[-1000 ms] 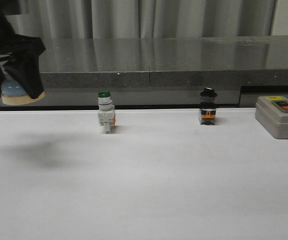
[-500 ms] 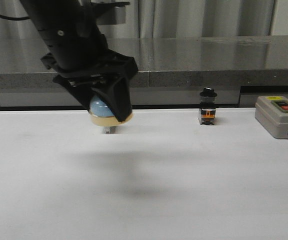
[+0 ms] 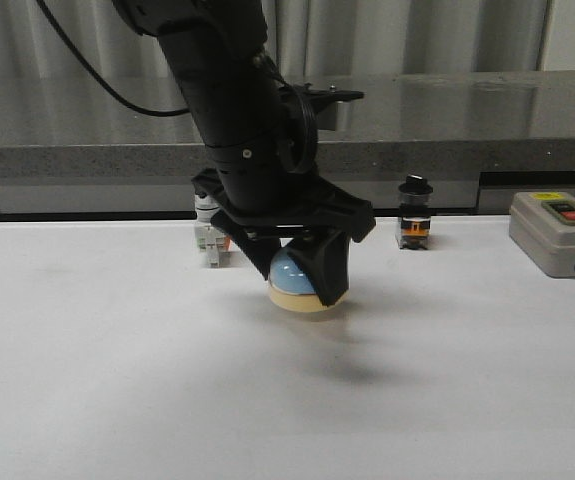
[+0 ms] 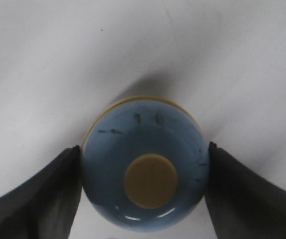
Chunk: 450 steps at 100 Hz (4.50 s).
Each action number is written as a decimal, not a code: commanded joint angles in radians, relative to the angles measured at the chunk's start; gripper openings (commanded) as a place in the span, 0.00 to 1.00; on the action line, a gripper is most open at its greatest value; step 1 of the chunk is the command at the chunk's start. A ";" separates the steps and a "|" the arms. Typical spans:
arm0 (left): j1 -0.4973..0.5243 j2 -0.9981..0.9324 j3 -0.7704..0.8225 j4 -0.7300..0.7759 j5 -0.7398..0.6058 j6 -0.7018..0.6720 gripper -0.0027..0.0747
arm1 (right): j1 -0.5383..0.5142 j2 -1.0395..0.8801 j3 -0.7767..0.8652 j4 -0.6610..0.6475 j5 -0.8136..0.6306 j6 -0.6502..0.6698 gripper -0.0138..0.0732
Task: Place and press bell with both arms
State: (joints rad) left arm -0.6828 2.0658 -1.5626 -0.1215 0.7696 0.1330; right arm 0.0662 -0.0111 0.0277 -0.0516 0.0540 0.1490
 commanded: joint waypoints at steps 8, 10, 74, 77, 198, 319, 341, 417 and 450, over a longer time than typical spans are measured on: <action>-0.011 -0.050 -0.036 -0.012 -0.028 0.000 0.39 | -0.005 -0.013 -0.018 0.001 -0.083 -0.009 0.08; -0.011 -0.050 -0.036 -0.012 -0.028 0.000 0.39 | -0.005 -0.013 -0.018 0.001 -0.083 -0.009 0.08; -0.011 -0.003 -0.050 -0.014 0.000 0.000 0.83 | -0.005 -0.013 -0.018 0.001 -0.083 -0.009 0.08; -0.011 -0.003 -0.052 -0.014 0.000 0.000 0.85 | -0.005 -0.013 -0.018 0.001 -0.083 -0.009 0.08; 0.441 -0.681 0.469 -0.045 -0.140 -0.006 0.86 | -0.005 -0.013 -0.018 0.001 -0.083 -0.009 0.08; 0.478 -1.436 0.875 -0.043 -0.244 -0.006 0.01 | -0.005 -0.013 -0.018 0.001 -0.083 -0.009 0.08; 0.478 -1.436 0.875 -0.043 -0.244 -0.006 0.01 | -0.005 -0.013 -0.018 0.001 -0.083 -0.009 0.08; 0.478 -1.518 1.070 0.086 -0.708 -0.006 0.01 | -0.005 -0.013 -0.018 0.001 -0.083 -0.009 0.08; 0.555 -1.688 1.355 0.102 -0.874 -0.099 0.01 | -0.005 -0.013 -0.018 0.001 -0.083 -0.009 0.08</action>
State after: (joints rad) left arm -0.1611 0.4180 -0.2348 -0.0213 0.0000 0.0880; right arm 0.0662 -0.0111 0.0277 -0.0516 0.0540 0.1490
